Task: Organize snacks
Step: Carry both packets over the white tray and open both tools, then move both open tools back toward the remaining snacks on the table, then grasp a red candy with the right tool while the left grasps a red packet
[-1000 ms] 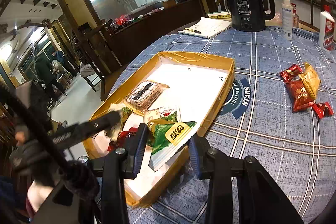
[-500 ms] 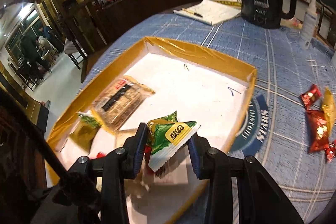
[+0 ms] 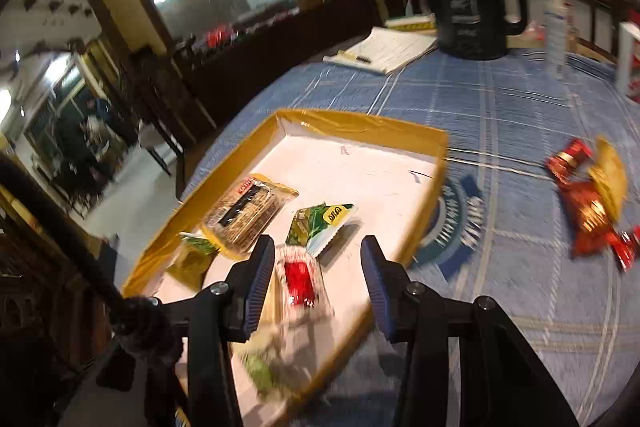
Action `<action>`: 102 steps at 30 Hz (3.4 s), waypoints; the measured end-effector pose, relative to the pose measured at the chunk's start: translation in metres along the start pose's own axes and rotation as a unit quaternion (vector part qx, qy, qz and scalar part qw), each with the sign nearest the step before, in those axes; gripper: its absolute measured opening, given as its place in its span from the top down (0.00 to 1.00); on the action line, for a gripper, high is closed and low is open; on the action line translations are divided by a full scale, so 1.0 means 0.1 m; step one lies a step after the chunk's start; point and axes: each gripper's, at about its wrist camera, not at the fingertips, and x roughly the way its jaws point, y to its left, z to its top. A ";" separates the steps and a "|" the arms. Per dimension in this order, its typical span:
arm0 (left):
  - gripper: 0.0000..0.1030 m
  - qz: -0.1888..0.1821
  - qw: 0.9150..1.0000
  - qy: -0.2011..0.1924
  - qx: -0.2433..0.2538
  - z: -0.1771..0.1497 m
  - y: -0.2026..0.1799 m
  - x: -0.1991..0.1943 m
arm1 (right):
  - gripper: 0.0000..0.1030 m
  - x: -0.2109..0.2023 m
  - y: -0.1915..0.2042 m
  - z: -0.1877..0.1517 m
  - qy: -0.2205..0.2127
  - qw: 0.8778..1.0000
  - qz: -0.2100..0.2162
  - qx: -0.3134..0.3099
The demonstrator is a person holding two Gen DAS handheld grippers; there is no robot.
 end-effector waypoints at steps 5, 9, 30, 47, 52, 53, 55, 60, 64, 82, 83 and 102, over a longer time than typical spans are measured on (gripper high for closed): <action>0.15 0.046 0.997 -0.008 0.067 -0.19 -0.39 -0.10 | 0.54 -0.48 -0.22 -0.25 -0.038 0.998 0.000 0.040; 0.15 0.134 0.984 -0.030 0.113 -0.28 -0.62 -0.14 | 0.53 -0.75 -0.43 -0.49 -0.061 0.995 -0.026 0.068; 0.15 0.187 0.963 -0.063 0.185 -0.52 -1.09 -0.19 | 0.51 -1.37 -0.77 -0.89 -0.119 0.985 -0.070 0.100; 0.15 0.186 0.960 -0.058 0.201 -0.59 -1.14 -0.15 | 0.50 -1.42 -0.87 -0.96 -0.117 0.983 -0.080 0.113; 0.15 0.188 0.957 -0.058 0.216 -0.63 -1.23 -0.11 | 0.50 -1.47 -1.01 -1.02 -0.119 0.980 -0.089 0.132; 0.15 0.187 0.956 -0.057 0.218 -0.63 -1.25 -0.10 | 0.50 -1.48 -1.04 -1.03 -0.119 0.980 -0.090 0.135; 0.15 0.186 0.955 -0.054 0.224 -0.65 -1.30 -0.07 | 0.50 -1.51 -1.09 -1.04 -0.120 0.978 -0.091 0.141; 0.15 0.187 0.952 -0.050 0.238 -0.68 -1.41 0.00 | 0.50 -1.54 -1.17 -1.05 -0.123 0.977 -0.087 0.147; 0.15 0.161 0.956 -0.024 0.244 -0.69 -1.49 0.13 | 0.50 -1.56 -1.26 -1.04 -0.127 0.976 -0.085 0.154; 0.15 0.051 0.965 0.124 0.226 -0.75 -1.60 1.26 | 0.47 -1.45 -2.25 -0.57 -0.086 0.972 -0.104 0.190; 0.15 0.054 0.965 0.125 0.225 -0.75 -1.59 1.28 | 0.47 -1.36 -2.27 -0.52 -0.078 0.974 -0.101 0.187; 0.14 0.066 0.962 0.138 0.228 -0.80 -1.46 1.44 | 0.72 -0.26 -2.30 0.01 0.011 0.966 -0.208 0.155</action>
